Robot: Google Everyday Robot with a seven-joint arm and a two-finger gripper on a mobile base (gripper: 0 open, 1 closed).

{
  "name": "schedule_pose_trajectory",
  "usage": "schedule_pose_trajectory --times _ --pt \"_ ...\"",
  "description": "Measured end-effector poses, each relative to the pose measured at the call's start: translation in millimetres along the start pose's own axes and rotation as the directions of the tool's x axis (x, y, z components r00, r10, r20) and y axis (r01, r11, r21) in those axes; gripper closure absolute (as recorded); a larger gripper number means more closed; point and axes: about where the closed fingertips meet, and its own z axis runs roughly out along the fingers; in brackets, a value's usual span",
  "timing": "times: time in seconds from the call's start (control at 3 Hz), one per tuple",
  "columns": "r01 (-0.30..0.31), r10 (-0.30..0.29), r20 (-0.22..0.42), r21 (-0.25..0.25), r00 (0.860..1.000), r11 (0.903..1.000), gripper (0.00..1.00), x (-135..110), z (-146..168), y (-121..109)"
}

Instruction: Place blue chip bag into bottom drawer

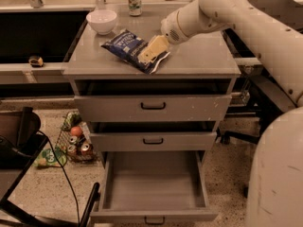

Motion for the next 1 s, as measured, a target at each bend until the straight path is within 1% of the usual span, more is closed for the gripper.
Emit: schedule_pose_trajectory --times 0.33,0.67,1.0 --pt "-0.007 0.01 0.046 -0.059 0.999 0.9982 0.0 -19 21 12" --pt "0.007 -0.001 0.062 -0.097 0.998 0.9952 0.0 -29 36 24" --pt "0.008 -0.001 0.063 -0.099 0.998 0.9951 0.0 -30 37 24"
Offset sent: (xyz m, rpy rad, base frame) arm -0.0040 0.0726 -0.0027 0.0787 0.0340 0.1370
